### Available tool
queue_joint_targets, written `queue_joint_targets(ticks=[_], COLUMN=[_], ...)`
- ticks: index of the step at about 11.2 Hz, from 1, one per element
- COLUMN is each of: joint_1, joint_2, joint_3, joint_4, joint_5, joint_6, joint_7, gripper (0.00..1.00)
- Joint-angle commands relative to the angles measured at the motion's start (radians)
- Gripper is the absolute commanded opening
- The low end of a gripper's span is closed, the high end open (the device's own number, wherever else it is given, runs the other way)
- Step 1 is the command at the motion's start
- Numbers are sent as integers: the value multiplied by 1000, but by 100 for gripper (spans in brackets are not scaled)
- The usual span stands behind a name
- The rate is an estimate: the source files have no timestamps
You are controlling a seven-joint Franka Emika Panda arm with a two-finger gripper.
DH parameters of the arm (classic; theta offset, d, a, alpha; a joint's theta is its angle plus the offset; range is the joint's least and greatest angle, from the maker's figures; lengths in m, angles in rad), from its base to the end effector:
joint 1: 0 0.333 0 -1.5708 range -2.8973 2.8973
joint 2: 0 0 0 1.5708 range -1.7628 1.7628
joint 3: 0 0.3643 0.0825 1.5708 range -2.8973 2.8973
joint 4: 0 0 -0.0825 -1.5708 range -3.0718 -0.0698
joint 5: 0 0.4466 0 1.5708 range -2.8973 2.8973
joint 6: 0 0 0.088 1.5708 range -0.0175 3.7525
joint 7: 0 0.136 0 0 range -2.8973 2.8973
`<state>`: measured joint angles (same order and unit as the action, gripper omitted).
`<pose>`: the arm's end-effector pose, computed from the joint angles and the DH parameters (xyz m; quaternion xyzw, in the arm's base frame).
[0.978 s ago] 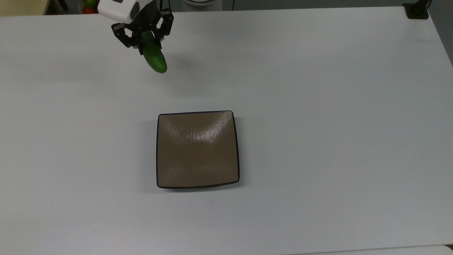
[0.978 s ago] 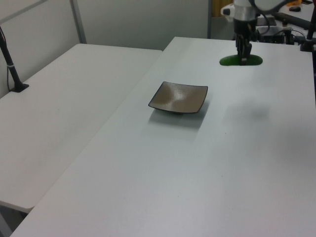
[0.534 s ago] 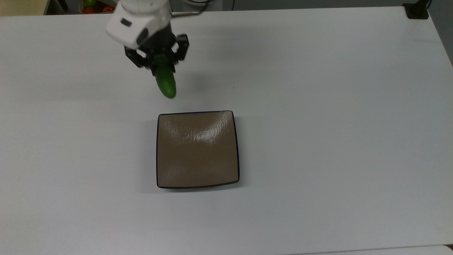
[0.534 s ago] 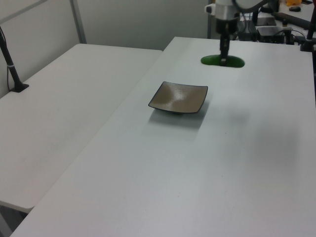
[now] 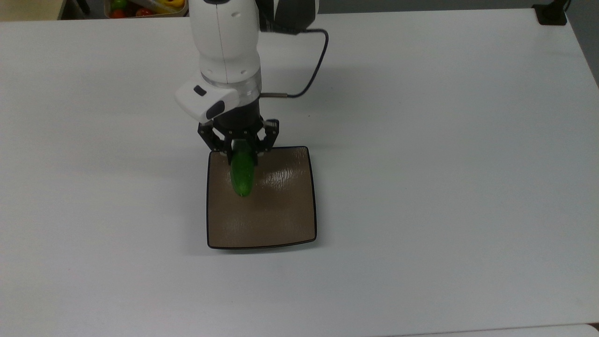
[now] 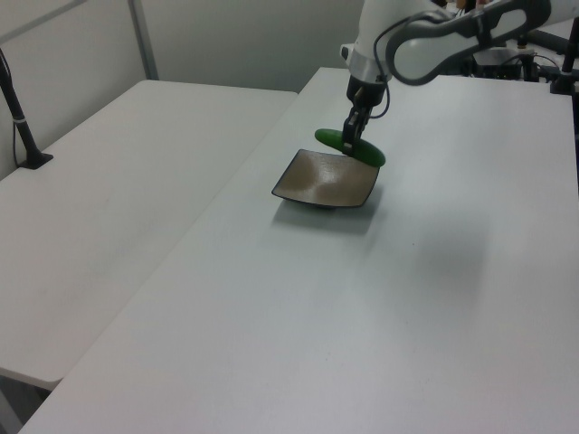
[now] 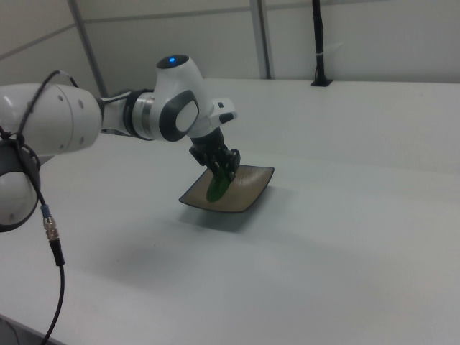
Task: Cucumber placed on a ceramic plate
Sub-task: 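Lower the cucumber onto the plate and open the gripper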
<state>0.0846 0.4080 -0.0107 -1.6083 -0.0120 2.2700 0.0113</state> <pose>0.7760 0.0579 0.4071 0.9913 0.0350 0.1267 0.0017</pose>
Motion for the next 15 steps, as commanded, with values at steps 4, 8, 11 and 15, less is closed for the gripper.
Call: queue_joint_targets(ticks=[4, 8, 11, 15], joint_1=[20, 35, 38, 55], joint_2=[98, 117, 132, 117], joint_3=[8, 12, 12, 12], joint_4=[21, 16, 4, 2], joint_5=[10, 21, 18, 0], joint_6=[235, 301, 336, 332], joint_7=[107, 108, 102, 102], gripper=[0, 9, 81, 100])
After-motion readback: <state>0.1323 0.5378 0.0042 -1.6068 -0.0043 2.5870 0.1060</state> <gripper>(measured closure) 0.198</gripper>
